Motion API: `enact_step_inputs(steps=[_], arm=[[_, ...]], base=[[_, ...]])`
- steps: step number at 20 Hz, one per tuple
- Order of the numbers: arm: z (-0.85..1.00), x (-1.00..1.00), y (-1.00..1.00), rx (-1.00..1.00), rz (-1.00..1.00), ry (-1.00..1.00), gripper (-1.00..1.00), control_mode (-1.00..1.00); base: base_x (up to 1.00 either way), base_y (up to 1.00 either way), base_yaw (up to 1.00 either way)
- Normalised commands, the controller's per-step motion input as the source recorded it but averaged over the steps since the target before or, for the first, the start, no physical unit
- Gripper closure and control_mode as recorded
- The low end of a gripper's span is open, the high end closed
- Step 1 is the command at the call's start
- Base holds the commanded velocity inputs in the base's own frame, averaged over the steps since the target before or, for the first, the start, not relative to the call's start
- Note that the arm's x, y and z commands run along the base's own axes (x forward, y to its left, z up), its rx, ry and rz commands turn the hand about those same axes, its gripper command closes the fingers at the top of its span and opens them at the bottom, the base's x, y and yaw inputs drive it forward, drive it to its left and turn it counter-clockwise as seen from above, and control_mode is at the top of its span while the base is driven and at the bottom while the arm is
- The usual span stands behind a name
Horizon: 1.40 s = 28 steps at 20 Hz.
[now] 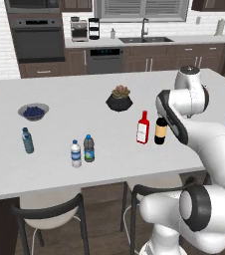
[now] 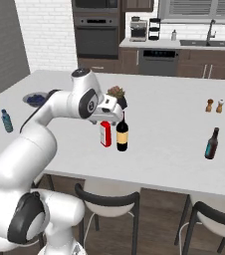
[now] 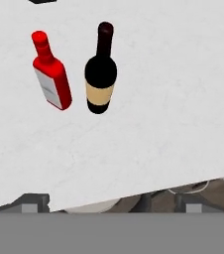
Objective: Move the plastic bottles in the middle to the plastics group, and the glass bottles in the middle to the glass group.
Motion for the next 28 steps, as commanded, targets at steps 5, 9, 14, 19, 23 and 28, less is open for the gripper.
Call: enact_step_inputs(steps=[5,9,14,19,23,28], arm=[[0.00,0.24,-0.14,0.00,0.11,-0.01,-1.00,-1.00],[0.00,0.26,-0.27,0.00,0.14,-0.04,-1.00,-1.00],[0.00,0.21,-0.26,0.00,0.11,-0.02,-1.00,-1.00],[-0.03,0.21,-0.22,0.01,0.09,0.00,-1.00,-1.00],[-0.02,0.01,-0.06,0.00,0.02,0.00,-1.00,-1.00],[-0.10,0.09,0.00,0.00,0.01,0.00,-1.00,-1.00]], base=[[0.00,0.00,0.00],[0.00,0.00,0.00],[0.00,0.00,0.00],[0.00,0.00,0.00],[0.00,0.00,0.00],[0.00,0.00,0.00]])
